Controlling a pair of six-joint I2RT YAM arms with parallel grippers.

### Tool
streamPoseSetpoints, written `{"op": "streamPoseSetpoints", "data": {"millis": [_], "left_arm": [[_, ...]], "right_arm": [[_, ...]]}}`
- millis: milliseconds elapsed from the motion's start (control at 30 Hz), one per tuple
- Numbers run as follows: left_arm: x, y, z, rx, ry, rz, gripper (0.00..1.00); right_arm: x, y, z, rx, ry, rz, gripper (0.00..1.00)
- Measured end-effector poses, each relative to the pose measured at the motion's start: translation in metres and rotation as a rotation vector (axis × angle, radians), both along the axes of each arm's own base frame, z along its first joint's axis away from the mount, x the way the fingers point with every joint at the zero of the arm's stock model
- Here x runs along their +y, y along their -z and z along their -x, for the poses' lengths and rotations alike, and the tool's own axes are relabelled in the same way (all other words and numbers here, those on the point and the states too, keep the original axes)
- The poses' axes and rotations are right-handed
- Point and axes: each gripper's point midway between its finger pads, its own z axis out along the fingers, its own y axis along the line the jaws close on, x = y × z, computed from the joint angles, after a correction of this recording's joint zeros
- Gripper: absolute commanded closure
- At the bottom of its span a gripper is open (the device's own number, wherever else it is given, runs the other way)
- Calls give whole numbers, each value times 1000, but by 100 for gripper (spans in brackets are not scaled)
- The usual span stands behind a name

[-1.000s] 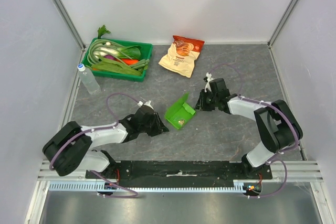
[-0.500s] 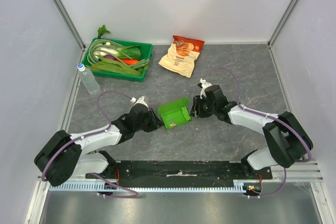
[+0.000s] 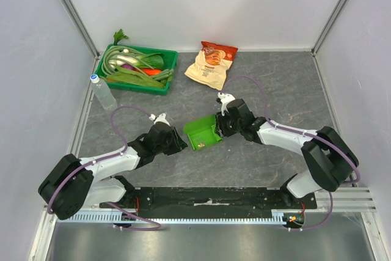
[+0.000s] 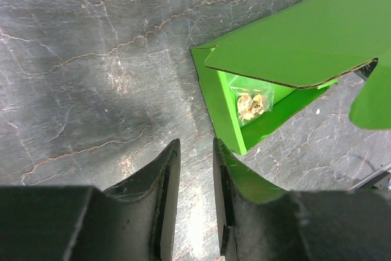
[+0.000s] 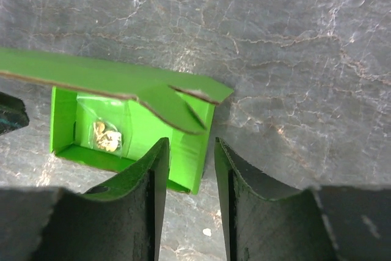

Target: Fold the paper box

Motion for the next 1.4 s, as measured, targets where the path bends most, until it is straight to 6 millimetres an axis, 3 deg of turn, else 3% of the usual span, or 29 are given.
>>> {"op": "streamPoseSetpoints", "data": {"millis": [267, 633, 900, 1200, 1400], "left_arm": [[0, 1, 0, -5, 8, -5, 63], [-1, 0, 0, -8, 10, 0, 63], [-3, 3, -4, -11, 10, 2, 65], [-4, 3, -11, -40, -8, 19, 68], [9, 11, -6, -42, -32, -2, 68]], "right_arm": [[-4, 10, -9, -29, 6, 75, 63], [2, 21, -5, -31, -18, 119, 64], [9, 29, -7, -56, -22, 194, 100], [18, 30, -11, -162, 67, 397, 100], [20, 32, -9, -275, 196, 602, 100]]}}
